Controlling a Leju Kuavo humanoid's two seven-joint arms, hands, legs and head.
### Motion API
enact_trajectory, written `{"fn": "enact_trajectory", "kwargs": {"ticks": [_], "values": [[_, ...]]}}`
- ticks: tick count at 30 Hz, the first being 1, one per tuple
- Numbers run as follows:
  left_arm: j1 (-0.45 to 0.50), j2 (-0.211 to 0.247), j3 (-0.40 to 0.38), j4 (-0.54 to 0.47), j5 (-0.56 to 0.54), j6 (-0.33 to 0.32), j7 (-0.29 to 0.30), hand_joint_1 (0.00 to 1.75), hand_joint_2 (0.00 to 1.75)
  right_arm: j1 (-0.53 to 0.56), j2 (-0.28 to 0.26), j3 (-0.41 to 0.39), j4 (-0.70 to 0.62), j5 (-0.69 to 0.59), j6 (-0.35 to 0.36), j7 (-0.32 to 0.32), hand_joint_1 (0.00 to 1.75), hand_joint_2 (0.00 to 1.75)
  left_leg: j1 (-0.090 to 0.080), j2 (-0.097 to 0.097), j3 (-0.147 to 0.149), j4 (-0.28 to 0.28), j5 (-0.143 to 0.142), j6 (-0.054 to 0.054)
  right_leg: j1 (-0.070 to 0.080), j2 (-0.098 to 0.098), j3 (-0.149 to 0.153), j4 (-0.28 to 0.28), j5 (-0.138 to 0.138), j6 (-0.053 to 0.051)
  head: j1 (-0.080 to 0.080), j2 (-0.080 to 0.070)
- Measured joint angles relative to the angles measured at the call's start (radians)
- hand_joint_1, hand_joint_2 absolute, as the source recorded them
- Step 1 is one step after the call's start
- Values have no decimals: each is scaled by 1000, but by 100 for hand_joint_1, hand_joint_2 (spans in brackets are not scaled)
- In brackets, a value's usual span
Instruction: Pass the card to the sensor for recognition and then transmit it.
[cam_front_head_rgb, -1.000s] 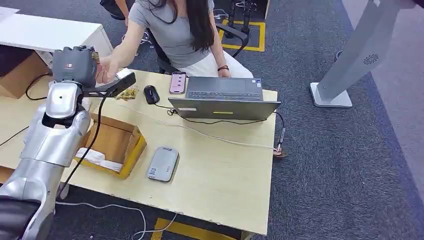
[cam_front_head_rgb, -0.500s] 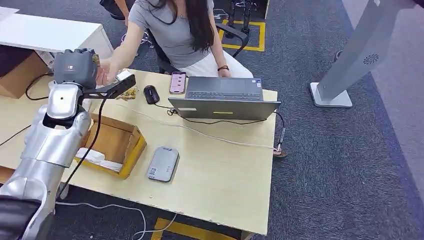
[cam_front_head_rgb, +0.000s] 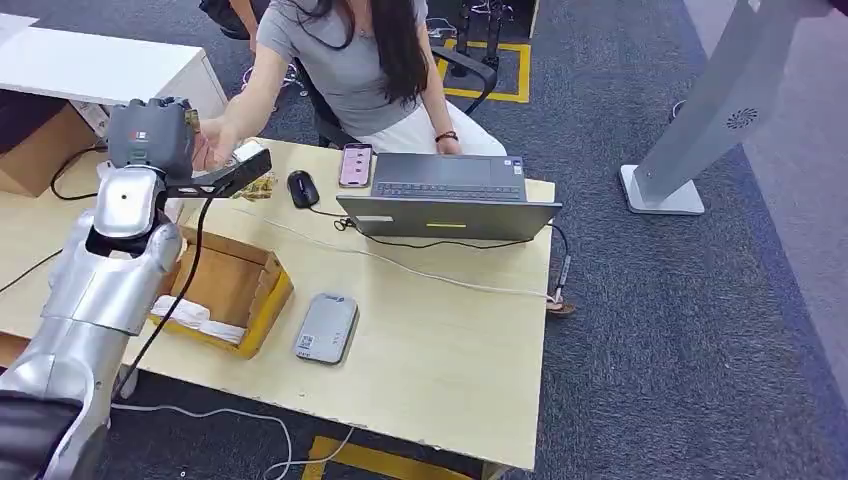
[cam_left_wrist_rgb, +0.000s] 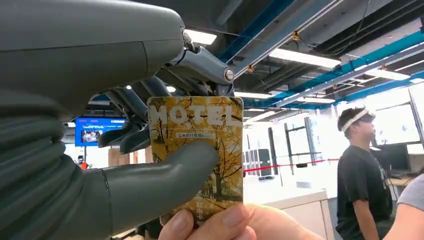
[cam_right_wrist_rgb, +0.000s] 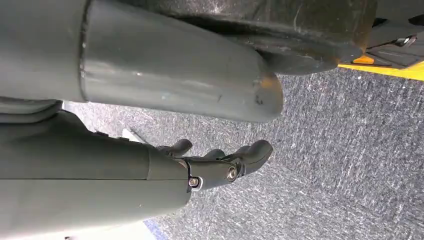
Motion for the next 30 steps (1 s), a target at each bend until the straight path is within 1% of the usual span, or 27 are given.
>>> {"fn": "enact_trajectory", "kwargs": {"ticks": [12,13,15,16,17,18,19,20,21,22,23,24,26,27,30], "values": [[0,0,0,0,0,0,0,175,175,0,0,0,-1,0,0,0,0,0,0,0,-1,0,0,0,0,0,-1,0,0,0,0,0],[0,0,0,0,0,0,0,0,175,0,0,0,-1,0,0,0,0,0,0,0,-1,0,0,0,0,0,-1,0,0,0,0,0],[0,0,0,0,0,0,0,0,175,0,0,0,-1,0,0,0,0,0,0,0,-1,0,0,0,0,0,-1,0,0,0,0,0],[2,1,0,0,14,9,-10,0,175,0,0,0,-1,-1,-2,0,0,0,0,0,-2,0,0,0,0,0,0,0,0,0,0,0],[36,2,4,-19,75,57,-63,0,175,-1,0,0,-1,-6,-17,0,0,0,-1,0,-3,-2,0,0,0,0,3,1,0,0,2,0],[151,2,32,-102,176,142,-150,0,175,-1,0,0,-1,-8,-31,-2,0,0,-5,6,5,-4,-4,-1,-3,7,5,0,0,0,6,0],[300,6,90,-254,343,257,-304,0,175,4,1,0,-2,-13,-44,-3,0,0,-9,16,15,-7,-9,1,-8,18,8,-1,-3,1,2,0],[439,-11,151,-363,529,329,-458,0,175,10,1,0,-2,-19,-50,-4,0,0,-11,25,22,-7,-12,2,-11,26,10,-1,-5,3,-4,0],[547,-34,192,-433,677,347,-591,0,175,14,1,0,-2,-21,-52,-4,0,0,-10,25,22,-7,-13,2,-11,26,10,-1,-8,4,-7,0],[629,-54,224,-482,784,334,-666,0,175,16,2,0,-3,-21,-55,-3,0,0,-9,25,19,-6,-14,3,-9,25,8,-2,-9,4,-6,0],[689,-63,255,-533,856,321,-693,0,175,17,1,0,-2,-21,-57,-3,0,0,-7,23,16,-5,-14,3,-8,22,6,-3,-9,4,-5,0],[721,-69,281,-577,879,310,-669,0,175,17,1,0,-2,-24,-61,-2,0,0,-7,19,13,-5,-14,3,-7,17,4,-3,-9,4,-6,0],[756,-79,320,-633,786,288,-609,0,175,16,1,0,-2,-25,-63,0,0,0,-7,9,13,-5,-14,3,-7,7,7,-3,-11,4,-5,0],[774,-82,332,-653,754,284,-602,0,175,14,1,0,-2,-24,-63,1,0,0,-7,8,13,-5,-14,3,-7,6,8,-3,-11,4,-5,0],[802,-90,350,-699,733,281,-590,0,175,14,1,0,-2,-24,-64,5,0,0,-7,5,12,-5,-11,3,-7,4,11,-3,-11,4,-5,0]]}}
